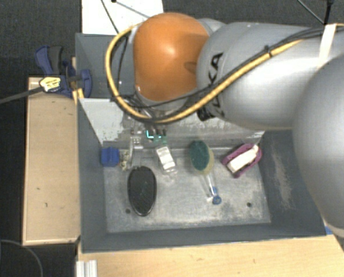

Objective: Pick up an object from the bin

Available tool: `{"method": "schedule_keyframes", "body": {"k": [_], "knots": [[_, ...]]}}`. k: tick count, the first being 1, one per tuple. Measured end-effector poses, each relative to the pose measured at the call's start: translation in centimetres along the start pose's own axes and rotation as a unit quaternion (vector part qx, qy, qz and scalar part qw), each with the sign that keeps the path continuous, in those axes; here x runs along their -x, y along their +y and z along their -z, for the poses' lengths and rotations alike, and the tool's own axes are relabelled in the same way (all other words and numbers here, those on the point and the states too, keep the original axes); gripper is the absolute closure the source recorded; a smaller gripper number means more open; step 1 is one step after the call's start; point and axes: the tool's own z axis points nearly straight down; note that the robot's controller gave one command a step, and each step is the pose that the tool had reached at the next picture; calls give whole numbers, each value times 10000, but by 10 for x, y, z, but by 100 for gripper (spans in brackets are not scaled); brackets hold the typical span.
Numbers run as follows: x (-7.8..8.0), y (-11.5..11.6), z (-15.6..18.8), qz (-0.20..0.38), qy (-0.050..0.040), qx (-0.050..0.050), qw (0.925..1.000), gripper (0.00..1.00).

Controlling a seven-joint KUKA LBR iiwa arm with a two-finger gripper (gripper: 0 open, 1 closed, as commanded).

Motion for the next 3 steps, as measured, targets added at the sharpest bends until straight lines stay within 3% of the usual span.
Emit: {"method": "schedule_keyframes", "body": {"k": [1,2,3], "knots": [[-23,-27,-143,1138,-55,20,9935,0],[-72,-55,-156,3647,-65,-11,9311,0],[-70,-55,-154,3612,-77,-17,9325,100]]}}
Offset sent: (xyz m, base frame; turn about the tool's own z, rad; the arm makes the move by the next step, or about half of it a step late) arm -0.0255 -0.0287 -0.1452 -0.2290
